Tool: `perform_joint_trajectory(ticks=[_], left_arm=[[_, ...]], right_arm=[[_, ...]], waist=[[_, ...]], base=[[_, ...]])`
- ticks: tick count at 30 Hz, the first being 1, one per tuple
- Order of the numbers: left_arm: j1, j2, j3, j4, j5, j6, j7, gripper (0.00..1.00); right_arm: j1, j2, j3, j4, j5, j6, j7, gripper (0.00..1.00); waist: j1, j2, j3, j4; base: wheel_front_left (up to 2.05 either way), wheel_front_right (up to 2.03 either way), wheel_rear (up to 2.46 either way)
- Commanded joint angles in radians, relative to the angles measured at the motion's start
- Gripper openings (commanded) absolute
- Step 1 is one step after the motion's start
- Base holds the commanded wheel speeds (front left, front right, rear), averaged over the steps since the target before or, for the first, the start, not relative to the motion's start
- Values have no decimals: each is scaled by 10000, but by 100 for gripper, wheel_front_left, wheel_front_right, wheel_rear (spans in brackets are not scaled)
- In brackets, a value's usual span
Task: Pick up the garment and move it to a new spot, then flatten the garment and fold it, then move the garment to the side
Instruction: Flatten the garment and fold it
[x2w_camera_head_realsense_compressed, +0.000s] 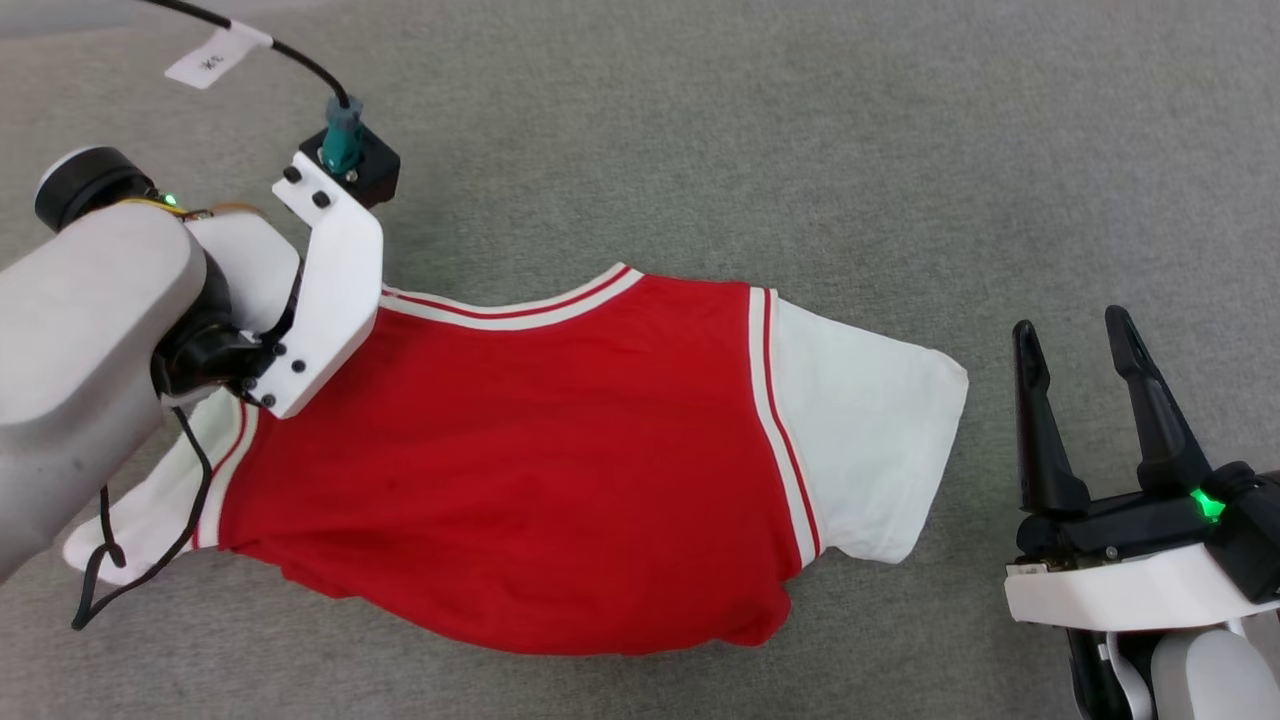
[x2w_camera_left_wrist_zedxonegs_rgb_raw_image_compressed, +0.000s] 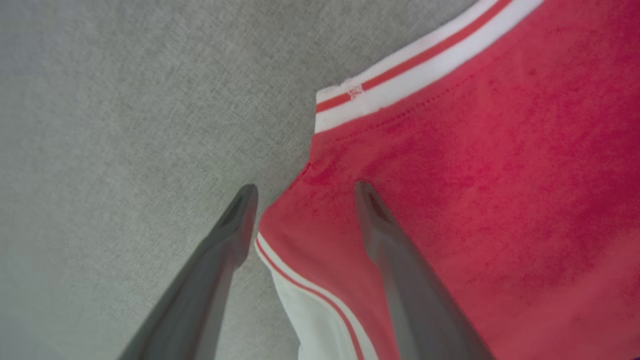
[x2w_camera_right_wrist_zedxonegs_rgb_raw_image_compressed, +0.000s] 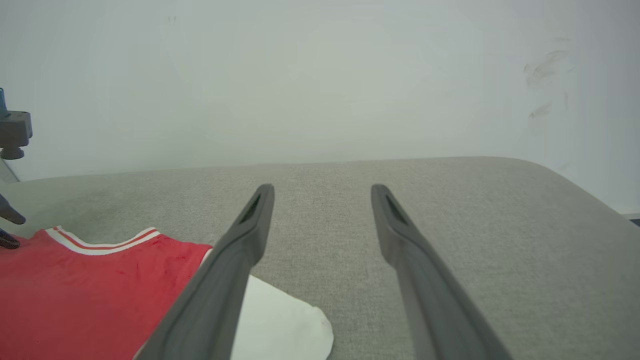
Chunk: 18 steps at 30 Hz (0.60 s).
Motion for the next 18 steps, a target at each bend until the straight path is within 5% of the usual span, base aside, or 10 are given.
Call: perform_joint_trajectory(ticks=[1, 9, 10, 11, 12, 18], left_arm=[[193, 15, -111, 152, 74, -41, 78, 100], [838, -31, -538, 374, 165, -126, 32, 100], [867, -29, -568, 383, 188, -136, -5, 87], [866, -31, -577, 382, 240, -138, -51, 23], [834, -30, -590, 362, 293, -141, -108, 0], [-357, 384, -397, -179, 602, -132, -912, 0]], right_arm=[[-127, 58, 15, -64, 51, -11, -22, 100], [-245, 73, -117, -90, 79, -11, -22, 100], [-250, 73, -144, -81, 95, -11, -22, 100], [-263, 73, -144, -79, 100, -11, -22, 100], [-273, 74, -137, -74, 110, -11, -22, 100], [-76, 71, -185, -6, 213, -11, -22, 100]], waist=[[-1, 0, 326, -268], [-1, 0, 579, -342], [-1, 0, 558, -309], [-1, 0, 525, -274], [-1, 0, 478, -232], [-1, 0, 18, -26]], base=[[0, 0, 0], [0, 0, 0], [0, 0, 0], [0, 0, 0], [0, 0, 0], [0, 0, 0]])
